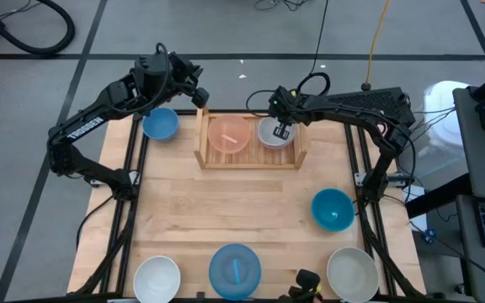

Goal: Place and stack bowls onto a shelf
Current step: Stack the top white bowl on top of the pink bowl on the shelf

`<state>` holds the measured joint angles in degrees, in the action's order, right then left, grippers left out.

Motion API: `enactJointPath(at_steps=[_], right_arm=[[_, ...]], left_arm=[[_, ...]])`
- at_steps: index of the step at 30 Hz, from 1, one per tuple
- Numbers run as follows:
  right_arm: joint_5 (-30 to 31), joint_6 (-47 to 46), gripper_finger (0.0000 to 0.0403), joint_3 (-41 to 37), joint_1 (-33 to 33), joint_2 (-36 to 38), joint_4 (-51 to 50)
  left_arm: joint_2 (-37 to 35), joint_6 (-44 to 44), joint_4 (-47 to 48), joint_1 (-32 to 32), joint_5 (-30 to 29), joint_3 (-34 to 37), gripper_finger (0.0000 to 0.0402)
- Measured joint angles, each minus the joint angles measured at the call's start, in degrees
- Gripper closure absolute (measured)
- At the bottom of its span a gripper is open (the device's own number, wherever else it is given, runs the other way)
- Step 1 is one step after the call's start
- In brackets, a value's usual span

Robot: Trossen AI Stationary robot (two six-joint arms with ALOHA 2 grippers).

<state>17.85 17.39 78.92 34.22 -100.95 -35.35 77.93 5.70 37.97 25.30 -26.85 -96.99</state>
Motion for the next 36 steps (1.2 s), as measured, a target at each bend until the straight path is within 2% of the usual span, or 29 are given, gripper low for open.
enactJointPath(at_steps=[7,19,23,28,32,36], right_arm=[[-4.7,-1.7,0.0403,-2.2,-0.6,0.0,2.6],[-3.1,-3.1,0.0403,-3.6,-1.5,0.6,2.8],[-1.9,-2.9,0.0403,-3.5,-3.4,4.0,2.2],[-10.5,-3.6,0.0403,-3.5,-5.5,10.2,-3.8],[-9.8,-4.0,0.0403,-3.4,-7.6,14.4,-6.8],[-10.6,0.3,0.0403,-5.6,-9.3,16.2,-6.1]], left_arm=[[0.0,-0.5,0.0,-0.1,0.0,0.0,0.0348],[0.0,-0.9,0.0,-0.6,0.0,0.0,0.0348],[0.0,-0.9,0.0,-1.1,0.0,0.0,0.0348],[0.0,-1.1,0.0,-1.2,0.0,0.0,0.0348],[0.0,-1.1,0.0,-1.2,0.0,0.0,0.0348],[0.0,-1.1,0.0,-1.2,0.0,0.0,0.0348]])
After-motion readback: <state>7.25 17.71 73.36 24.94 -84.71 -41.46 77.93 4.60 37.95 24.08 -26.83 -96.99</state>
